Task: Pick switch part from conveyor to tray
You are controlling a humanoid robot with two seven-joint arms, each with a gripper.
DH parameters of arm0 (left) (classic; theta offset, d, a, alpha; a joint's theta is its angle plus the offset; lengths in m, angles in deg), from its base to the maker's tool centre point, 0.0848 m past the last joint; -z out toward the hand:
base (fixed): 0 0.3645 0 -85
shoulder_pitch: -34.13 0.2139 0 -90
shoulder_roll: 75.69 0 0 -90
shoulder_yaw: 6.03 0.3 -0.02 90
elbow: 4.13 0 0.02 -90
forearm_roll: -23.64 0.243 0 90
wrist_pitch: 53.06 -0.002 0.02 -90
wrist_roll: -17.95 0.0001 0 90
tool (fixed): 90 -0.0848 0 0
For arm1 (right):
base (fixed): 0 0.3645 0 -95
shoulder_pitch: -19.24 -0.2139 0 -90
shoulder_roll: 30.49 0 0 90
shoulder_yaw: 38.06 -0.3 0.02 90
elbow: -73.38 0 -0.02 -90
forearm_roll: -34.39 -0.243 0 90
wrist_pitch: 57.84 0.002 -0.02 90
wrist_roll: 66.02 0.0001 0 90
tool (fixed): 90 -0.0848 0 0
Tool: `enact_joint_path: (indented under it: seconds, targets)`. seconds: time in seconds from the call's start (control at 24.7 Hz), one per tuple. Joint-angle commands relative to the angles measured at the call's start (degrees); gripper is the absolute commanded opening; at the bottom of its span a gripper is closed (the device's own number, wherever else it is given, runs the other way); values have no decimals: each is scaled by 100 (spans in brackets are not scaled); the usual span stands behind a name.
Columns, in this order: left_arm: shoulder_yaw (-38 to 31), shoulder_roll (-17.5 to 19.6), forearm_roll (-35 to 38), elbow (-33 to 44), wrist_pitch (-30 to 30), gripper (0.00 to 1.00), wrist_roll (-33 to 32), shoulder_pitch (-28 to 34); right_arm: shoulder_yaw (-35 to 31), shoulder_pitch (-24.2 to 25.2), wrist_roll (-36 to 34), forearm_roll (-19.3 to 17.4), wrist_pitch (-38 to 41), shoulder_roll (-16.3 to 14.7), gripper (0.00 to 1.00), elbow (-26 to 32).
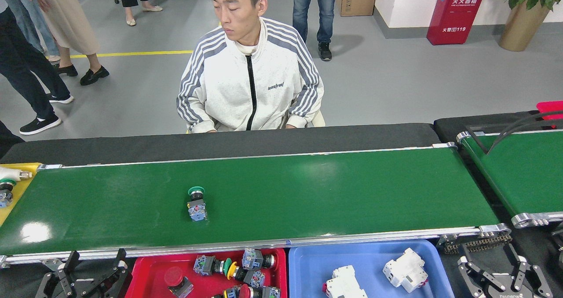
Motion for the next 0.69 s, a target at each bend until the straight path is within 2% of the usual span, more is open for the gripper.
enact_joint_path:
  seconds: [0.0,0.08,0.2,0.28,0.65]
  targets:
    - [169,75,-12,91,311,100,23,-141,0,-57,225,-16,-201,7,99,180]
    - [388,93,31,82,381,100,-74,-501,9,-57,260,-24,-139,16,99,285]
    - [547,93,23,-50,381,100,-601,-967,18,-83,260,-24,186,34,99,303]
    - [555,84,23,-357,381,100,-803,-1204,18,-83,260,-33,353,43,99,303]
    - [547,101,31,-1210,346,100,-882,-1600,53,-83,260,-33,564,34,99,285]
